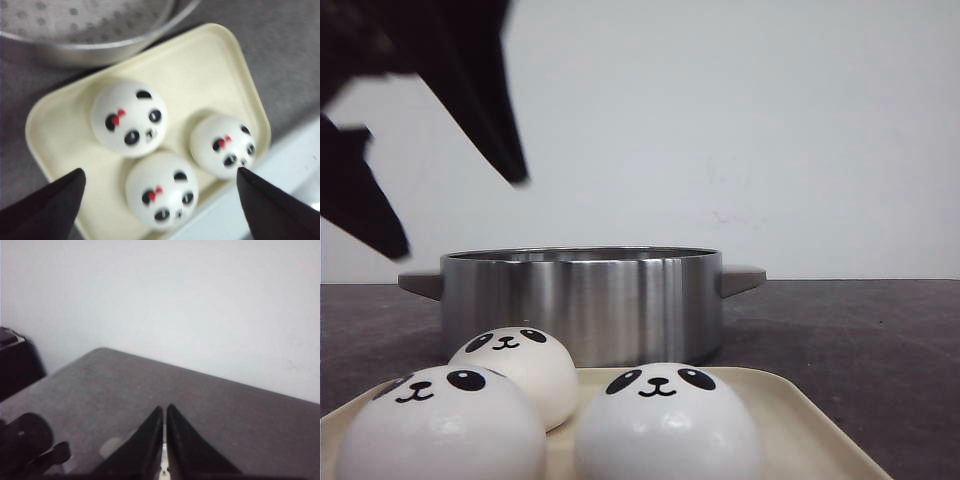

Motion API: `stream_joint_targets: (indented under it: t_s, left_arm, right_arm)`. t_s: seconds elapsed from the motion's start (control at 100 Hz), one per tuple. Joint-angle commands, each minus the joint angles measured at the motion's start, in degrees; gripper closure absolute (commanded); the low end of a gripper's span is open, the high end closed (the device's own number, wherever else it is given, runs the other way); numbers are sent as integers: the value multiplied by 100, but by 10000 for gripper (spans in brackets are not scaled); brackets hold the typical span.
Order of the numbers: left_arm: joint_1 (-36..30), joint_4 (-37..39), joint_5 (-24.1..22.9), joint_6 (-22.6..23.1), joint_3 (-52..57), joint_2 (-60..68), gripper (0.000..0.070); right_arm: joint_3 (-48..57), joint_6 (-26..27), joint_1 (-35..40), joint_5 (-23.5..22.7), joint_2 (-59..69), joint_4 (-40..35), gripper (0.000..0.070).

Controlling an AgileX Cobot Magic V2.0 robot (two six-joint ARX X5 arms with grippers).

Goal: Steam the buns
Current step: 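Reach the left gripper down and grasp the farther remaining panda bun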

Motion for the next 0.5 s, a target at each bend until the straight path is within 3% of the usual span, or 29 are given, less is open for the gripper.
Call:
stream_joint_targets:
  t_s: [0.0, 0.21, 0.4, 0.49]
  left_arm:
    - [-107, 162, -26, -260, 31, 315, 105]
    - [-140, 374, -42, -337, 31, 1200, 105]
    - [-138, 476, -586, -461, 31, 1716, 105]
    - [-138, 673, -610, -549, 31, 1856, 106]
  right_arm:
    - [92, -2, 63, 24, 17, -46, 695]
    - [92, 109, 70, 13, -24, -90, 695]
    - [92, 144, 70, 13, -52, -111, 695]
    - [92, 144, 70, 15, -52, -173, 695]
